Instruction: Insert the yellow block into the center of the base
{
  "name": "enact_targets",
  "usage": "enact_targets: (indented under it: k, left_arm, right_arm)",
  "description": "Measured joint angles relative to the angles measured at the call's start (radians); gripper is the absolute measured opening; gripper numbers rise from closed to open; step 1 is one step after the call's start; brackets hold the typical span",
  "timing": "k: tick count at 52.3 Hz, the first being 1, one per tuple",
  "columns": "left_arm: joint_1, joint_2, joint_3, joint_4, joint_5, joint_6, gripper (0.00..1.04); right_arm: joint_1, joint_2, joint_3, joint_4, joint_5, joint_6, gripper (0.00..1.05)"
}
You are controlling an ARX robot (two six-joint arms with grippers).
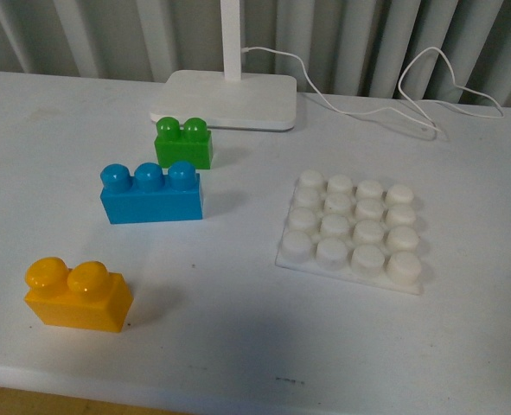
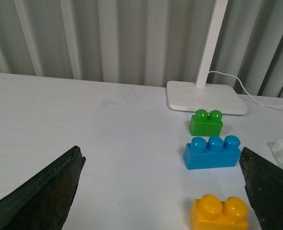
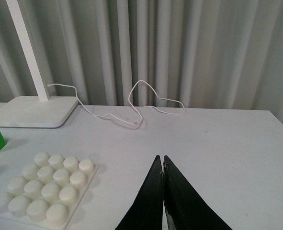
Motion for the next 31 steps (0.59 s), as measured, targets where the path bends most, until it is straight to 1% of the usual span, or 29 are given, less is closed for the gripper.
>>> enact_targets:
  k: [5, 8, 9, 23, 25, 26, 29, 31]
  left_arm:
    - [0.0, 0.0, 0.0, 0.0, 0.0, 0.0, 0.98]
    - [0.0, 0.0, 0.0, 0.0, 0.0, 0.0, 0.98]
    - [0.0, 0.0, 0.0, 0.0, -0.001, 0.0, 0.98]
    - [0.0, 0.0, 0.0, 0.0, 0.0, 0.0, 0.98]
    - [0.0, 0.0, 0.0, 0.0, 0.0, 0.0, 0.98]
    - [0.0, 0.0, 0.0, 0.0, 0.0, 0.0, 0.98]
    - [0.0, 0.0, 0.0, 0.0, 0.0, 0.0, 0.98]
    - [0.0, 0.0, 0.0, 0.0, 0.0, 0.0, 0.98]
  right_arm:
    - [0.0, -0.026, 0.0, -0.026, 0.0, 0.0, 0.01]
    - [0.0, -0.141, 0.001, -0.179, -0.001, 0.0, 0.01]
    - [0.0, -0.158, 0.001, -0.188, 0.0, 0.0, 0.01]
    - [0.0, -0.19, 0.001, -0.196, 0.0, 0.0, 0.01]
    - [0.0, -0.19, 0.001, -0.196, 0.0, -0.001, 0.07]
    - [0.0, -0.19, 0.001, -0.196, -0.001, -0.001, 0.13]
    - [0.0, -0.19, 0.001, -0.196, 0.0, -0.001, 0.23]
    - [0.0, -0.19, 0.001, -0.196, 0.0, -0.001, 0.29]
